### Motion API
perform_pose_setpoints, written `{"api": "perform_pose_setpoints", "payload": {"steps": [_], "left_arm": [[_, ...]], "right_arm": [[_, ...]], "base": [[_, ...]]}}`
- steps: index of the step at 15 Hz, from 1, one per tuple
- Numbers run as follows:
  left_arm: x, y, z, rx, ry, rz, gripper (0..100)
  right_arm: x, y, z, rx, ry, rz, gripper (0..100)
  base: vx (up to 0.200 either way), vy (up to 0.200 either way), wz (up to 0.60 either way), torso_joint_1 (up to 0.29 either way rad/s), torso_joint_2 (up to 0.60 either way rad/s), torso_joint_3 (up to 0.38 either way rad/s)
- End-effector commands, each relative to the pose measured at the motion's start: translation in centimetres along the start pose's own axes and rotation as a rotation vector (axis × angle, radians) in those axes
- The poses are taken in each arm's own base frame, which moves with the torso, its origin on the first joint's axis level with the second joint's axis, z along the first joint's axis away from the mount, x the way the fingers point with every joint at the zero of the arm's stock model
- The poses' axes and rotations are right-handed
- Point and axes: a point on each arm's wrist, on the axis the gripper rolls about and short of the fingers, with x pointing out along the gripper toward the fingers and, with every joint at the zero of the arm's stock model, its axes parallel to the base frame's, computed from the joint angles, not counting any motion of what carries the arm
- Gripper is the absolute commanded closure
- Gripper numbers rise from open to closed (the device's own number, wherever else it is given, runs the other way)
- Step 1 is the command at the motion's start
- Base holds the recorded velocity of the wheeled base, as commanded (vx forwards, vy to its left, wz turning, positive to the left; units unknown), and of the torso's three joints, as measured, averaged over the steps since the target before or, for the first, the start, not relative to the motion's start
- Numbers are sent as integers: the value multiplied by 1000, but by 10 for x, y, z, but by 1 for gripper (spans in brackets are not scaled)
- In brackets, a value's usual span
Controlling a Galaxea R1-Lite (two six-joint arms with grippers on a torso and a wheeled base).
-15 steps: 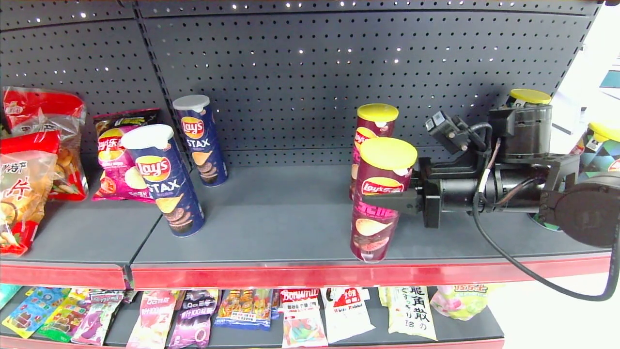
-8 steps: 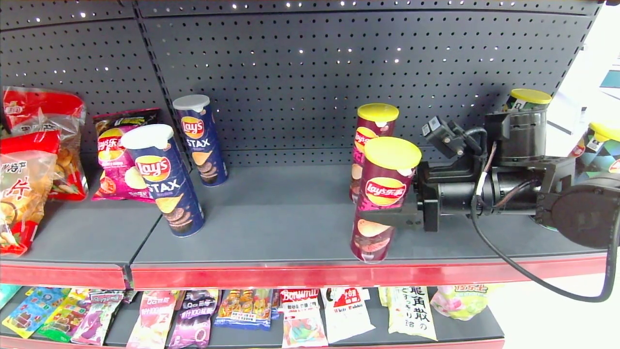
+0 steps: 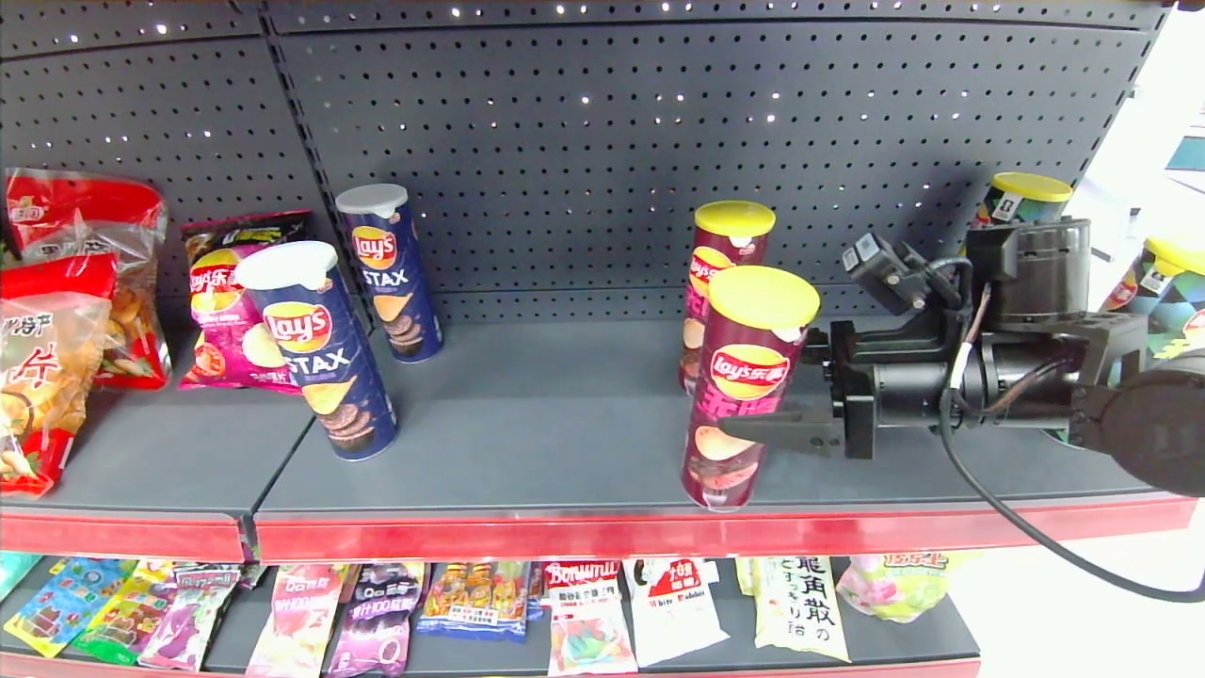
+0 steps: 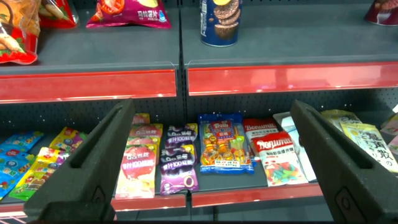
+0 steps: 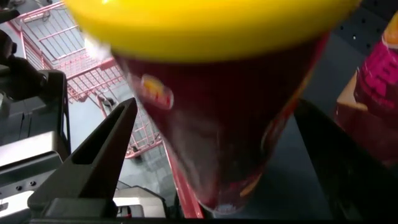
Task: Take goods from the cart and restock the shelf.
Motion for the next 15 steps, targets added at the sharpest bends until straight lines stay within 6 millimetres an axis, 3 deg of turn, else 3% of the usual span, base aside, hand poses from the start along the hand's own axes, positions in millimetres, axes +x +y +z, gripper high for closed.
{"api": "perform_pose_setpoints", "payload": {"steps": [1,9,12,15], "left_arm": [[0,0,0,0,0,0,0],[0,0,0,0,0,0,0],[0,0,0,0,0,0,0],[0,0,0,0,0,0,0]], "right_arm": [[-13,6,-1,1,-3,-21,0],[-40,32,-17,31,18,-40,0],[-59,53,-39,74,55,-59,0],[-67,58,-47,75,121,-239,0]], "base": [[0,0,0,0,0,0],[0,0,0,0,0,0],[0,0,0,0,0,0],[0,0,0,0,0,0]]}}
